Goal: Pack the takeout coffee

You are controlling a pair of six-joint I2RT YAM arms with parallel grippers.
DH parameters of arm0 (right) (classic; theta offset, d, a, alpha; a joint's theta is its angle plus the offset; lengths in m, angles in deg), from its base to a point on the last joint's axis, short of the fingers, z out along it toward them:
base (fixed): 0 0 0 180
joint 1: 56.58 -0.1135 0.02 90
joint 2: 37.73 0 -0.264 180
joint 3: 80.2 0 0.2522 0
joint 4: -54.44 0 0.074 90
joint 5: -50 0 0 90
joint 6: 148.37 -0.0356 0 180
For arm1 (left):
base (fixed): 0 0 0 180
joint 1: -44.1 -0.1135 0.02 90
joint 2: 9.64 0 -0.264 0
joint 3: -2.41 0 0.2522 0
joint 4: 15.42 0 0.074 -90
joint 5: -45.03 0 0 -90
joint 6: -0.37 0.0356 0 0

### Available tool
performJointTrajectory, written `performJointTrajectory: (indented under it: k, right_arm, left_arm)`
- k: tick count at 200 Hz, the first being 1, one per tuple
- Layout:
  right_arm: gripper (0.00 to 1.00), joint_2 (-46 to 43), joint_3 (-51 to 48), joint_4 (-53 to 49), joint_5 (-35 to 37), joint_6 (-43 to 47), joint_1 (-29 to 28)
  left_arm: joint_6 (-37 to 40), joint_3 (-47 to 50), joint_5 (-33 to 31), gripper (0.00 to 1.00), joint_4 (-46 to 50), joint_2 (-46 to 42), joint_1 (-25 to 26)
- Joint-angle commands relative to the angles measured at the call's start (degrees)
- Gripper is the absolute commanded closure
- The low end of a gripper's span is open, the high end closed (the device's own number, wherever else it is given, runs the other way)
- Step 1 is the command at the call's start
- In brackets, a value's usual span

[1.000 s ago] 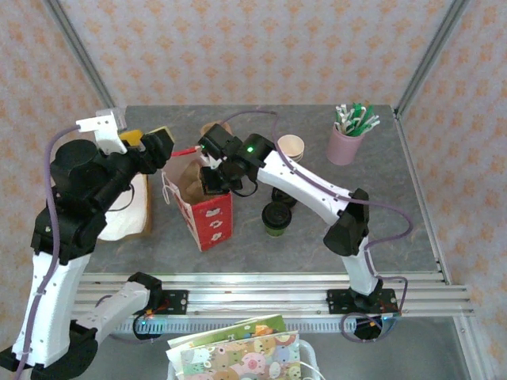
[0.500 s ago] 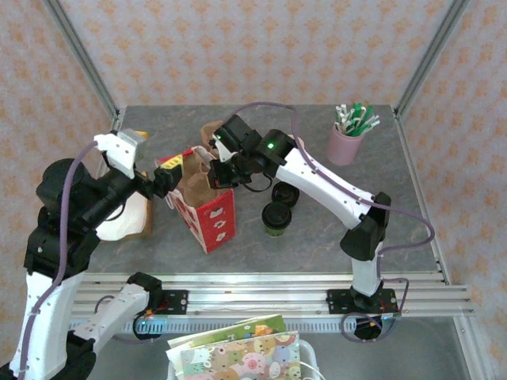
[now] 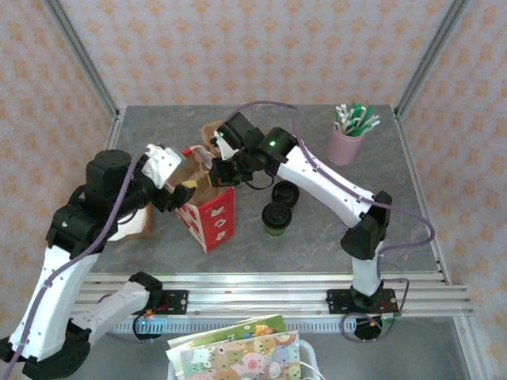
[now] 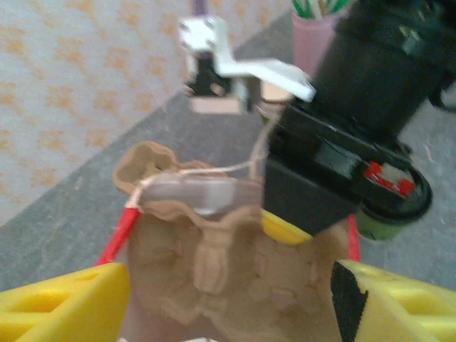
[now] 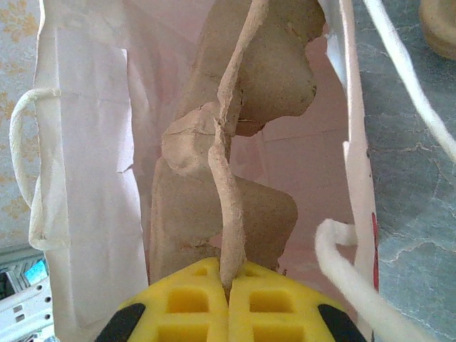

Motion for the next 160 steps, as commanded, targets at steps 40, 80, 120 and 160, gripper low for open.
performJointTrajectory:
  k: [40, 80, 120, 160]
  right_arm:
    - [1.00, 0.35, -0.88, 0.62, 0.18, 3.02, 0.24]
    - [1.00, 0.37, -1.40, 1.03, -0.47, 4.01, 0.21]
    - [1.00, -1.21, -2.90, 2.54, -0.96, 4.75, 0.27]
    - [1.00, -4.13, -7.53, 6.05, -1.88, 5.75, 0.20]
  left_arm:
    - [2.85, 2.62, -15.59, 0.29, 5.96, 6.24, 6.11]
    - [4.49, 3.01, -16.69, 0.21, 6.66, 8.45, 6.06]
    - [6.48, 3.75, -12.59, 0.26, 10.64, 8.60, 6.08]
    - [4.70, 4.26, -10.25, 0.29, 11.40, 7.31, 5.71]
